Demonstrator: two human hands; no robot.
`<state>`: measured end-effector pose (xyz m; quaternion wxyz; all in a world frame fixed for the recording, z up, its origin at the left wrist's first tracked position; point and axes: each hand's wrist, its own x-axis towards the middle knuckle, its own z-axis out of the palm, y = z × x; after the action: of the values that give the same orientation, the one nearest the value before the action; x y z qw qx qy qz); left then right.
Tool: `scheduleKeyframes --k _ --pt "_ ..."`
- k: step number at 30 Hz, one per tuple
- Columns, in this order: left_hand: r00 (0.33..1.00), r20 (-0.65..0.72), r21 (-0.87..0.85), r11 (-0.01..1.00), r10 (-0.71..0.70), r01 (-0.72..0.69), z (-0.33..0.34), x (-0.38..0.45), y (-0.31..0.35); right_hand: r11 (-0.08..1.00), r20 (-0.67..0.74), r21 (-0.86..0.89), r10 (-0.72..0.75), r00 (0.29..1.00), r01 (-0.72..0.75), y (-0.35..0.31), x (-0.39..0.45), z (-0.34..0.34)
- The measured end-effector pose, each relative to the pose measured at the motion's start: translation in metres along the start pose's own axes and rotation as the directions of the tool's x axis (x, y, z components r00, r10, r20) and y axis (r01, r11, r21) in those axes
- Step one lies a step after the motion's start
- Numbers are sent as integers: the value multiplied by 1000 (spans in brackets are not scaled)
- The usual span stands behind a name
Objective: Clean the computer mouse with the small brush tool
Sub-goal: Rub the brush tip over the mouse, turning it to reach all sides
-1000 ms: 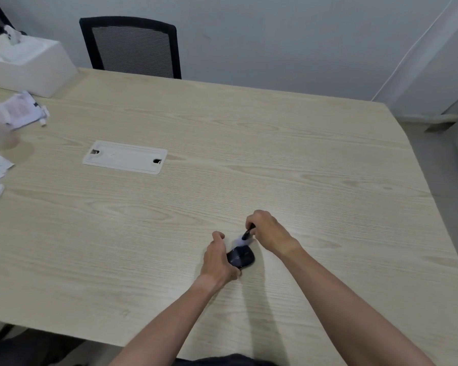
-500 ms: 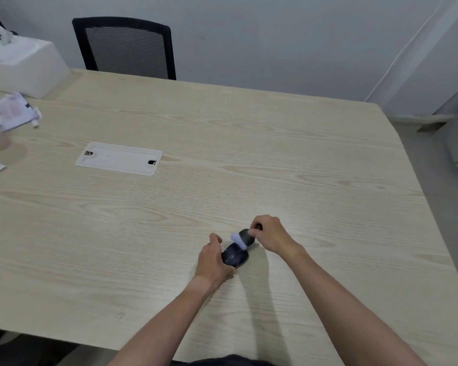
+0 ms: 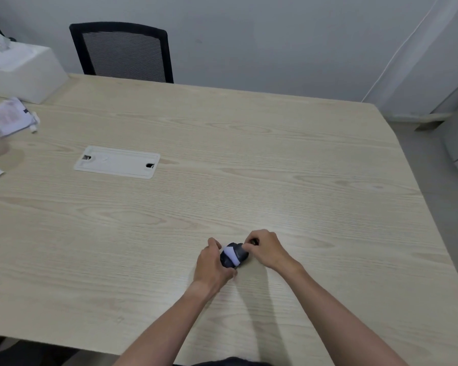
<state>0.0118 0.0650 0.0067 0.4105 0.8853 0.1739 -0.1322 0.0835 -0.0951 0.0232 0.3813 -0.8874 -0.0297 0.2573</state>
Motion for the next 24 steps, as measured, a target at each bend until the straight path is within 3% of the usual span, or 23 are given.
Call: scheduleKeyframes --k 4,7,10,13,20,24 --pt "999 -53 12 1000 2 -1 3 -1 -1 996 -172 -68 42 984 -54 20 -11 1" --pt "998 -68 4 1000 -3 3 4 -1 -2 999 -277 7 51 960 -51 24 -19 1" --pt "997 -76 -11 1000 -15 15 5 1 -3 992 -203 126 19 979 6 20 -27 11" --pt "996 -83 -27 1000 -11 9 8 -2 -7 992 -152 124 -5 988 24 21 -28 18" --pt "997 -76 -23 1000 9 -10 18 -9 -12 996 -318 85 1 948 28 32 -29 21" --pt "998 -57 -58 998 3 -7 15 -10 -6 991 -152 129 -15 988 35 28 -35 25"
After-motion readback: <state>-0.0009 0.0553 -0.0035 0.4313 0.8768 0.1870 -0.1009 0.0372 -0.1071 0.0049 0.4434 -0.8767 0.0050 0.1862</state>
